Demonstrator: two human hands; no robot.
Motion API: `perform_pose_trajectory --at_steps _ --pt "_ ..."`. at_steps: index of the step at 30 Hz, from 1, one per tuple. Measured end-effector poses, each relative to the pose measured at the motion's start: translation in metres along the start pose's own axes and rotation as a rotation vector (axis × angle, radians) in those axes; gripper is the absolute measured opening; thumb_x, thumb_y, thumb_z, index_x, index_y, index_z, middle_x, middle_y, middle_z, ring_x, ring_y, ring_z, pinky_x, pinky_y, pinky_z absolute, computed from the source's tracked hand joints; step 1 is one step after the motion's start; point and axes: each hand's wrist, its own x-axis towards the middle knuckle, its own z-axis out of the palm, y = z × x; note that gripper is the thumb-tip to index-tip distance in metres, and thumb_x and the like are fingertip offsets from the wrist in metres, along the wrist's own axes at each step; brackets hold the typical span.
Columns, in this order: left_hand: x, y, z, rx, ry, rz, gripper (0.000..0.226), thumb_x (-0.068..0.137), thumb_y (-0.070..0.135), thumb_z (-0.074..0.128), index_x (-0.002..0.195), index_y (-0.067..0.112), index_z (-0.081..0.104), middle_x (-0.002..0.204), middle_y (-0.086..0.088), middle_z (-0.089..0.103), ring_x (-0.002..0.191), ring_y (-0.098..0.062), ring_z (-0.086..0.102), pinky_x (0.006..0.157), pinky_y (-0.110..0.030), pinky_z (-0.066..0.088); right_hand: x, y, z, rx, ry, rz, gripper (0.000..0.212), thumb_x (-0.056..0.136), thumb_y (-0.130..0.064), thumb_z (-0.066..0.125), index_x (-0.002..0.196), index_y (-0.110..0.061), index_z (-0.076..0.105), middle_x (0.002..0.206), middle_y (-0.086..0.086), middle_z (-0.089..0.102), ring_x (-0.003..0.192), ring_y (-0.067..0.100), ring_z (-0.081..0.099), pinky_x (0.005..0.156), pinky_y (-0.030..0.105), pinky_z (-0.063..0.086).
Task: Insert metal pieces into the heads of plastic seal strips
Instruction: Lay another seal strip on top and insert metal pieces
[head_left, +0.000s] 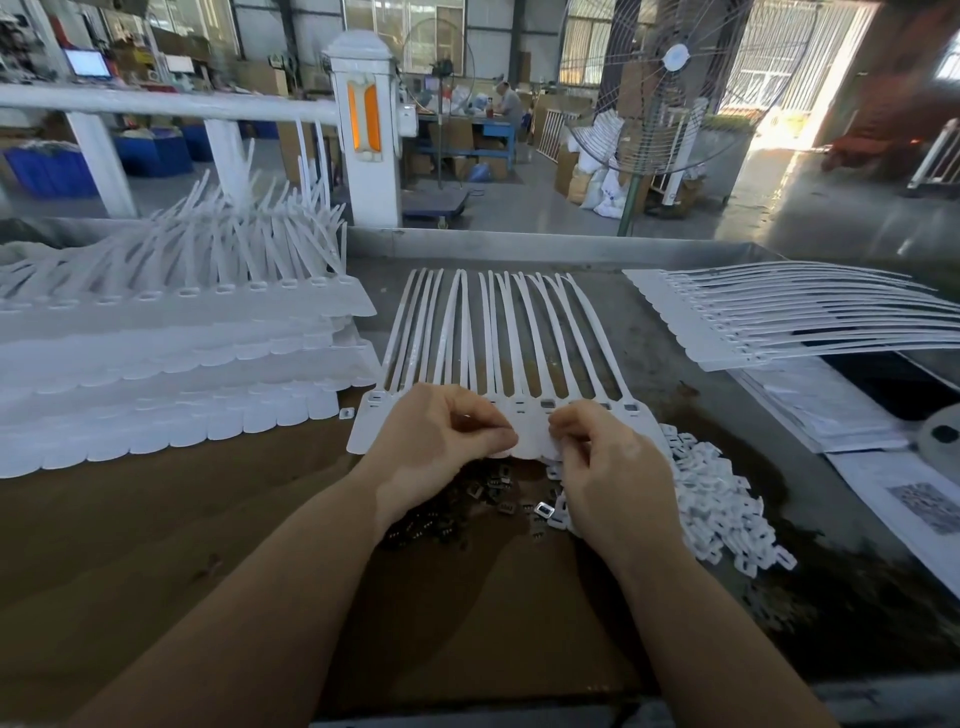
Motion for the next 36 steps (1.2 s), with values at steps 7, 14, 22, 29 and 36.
perform_pose_trajectory --at_steps 7,14,22,29,36 --pt "0.001 -0.003 0.002 -0.031 0.033 -0.062 0.024 0.075 0.007 0.076 0.086 0.027 0.068 0.091 0.008 0.070 0.081 0.001 0.066 0.076 -0.008 0.049 0.000 -0.001 0.000 -0.004 0.001 0.005 0.016 0.093 -0.016 0.051 0.101 -0.016 0.065 0.096 -0.003 0.069 0.091 0.014 0.061 0.083 0.032 0.049" --pt "0.001 -0.005 0.003 -0.015 0.049 -0.071 0.022 0.078 0.013 0.075 0.091 0.029 0.067 0.084 0.010 0.068 0.077 0.002 0.063 0.070 -0.006 0.048 0.001 -0.001 0.000 -0.018 -0.015 0.012 0.016 0.093 -0.018 0.050 0.102 -0.017 0.064 0.097 -0.004 0.068 0.090 0.012 0.060 0.082 0.029 0.049" --pt "0.003 -0.004 0.003 -0.128 0.021 -0.115 0.013 0.085 0.008 0.066 0.088 0.020 0.069 0.084 0.001 0.070 0.073 -0.007 0.068 0.069 -0.016 0.054 0.002 -0.001 0.001 -0.027 -0.017 0.016 0.016 0.093 -0.019 0.051 0.102 -0.020 0.064 0.097 -0.005 0.068 0.090 0.012 0.061 0.082 0.029 0.049" --pt "0.027 0.010 0.004 0.023 0.035 -0.119 0.006 0.086 0.012 0.066 0.092 0.013 0.067 0.079 0.002 0.071 0.066 -0.004 0.066 0.059 -0.014 0.051 0.001 -0.001 0.000 -0.026 -0.027 0.019 0.017 0.094 -0.021 0.050 0.104 -0.020 0.063 0.097 -0.005 0.068 0.090 0.013 0.060 0.080 0.030 0.049" --pt "0.053 0.013 0.022 0.108 0.028 -0.188 0.005 0.084 0.018 0.069 0.081 0.020 0.072 0.090 0.005 0.068 0.087 -0.006 0.060 0.078 -0.022 0.048 0.000 0.000 -0.001 0.003 -0.025 0.021 0.017 0.093 -0.019 0.050 0.103 -0.019 0.063 0.096 -0.003 0.069 0.090 0.016 0.061 0.077 0.032 0.047"
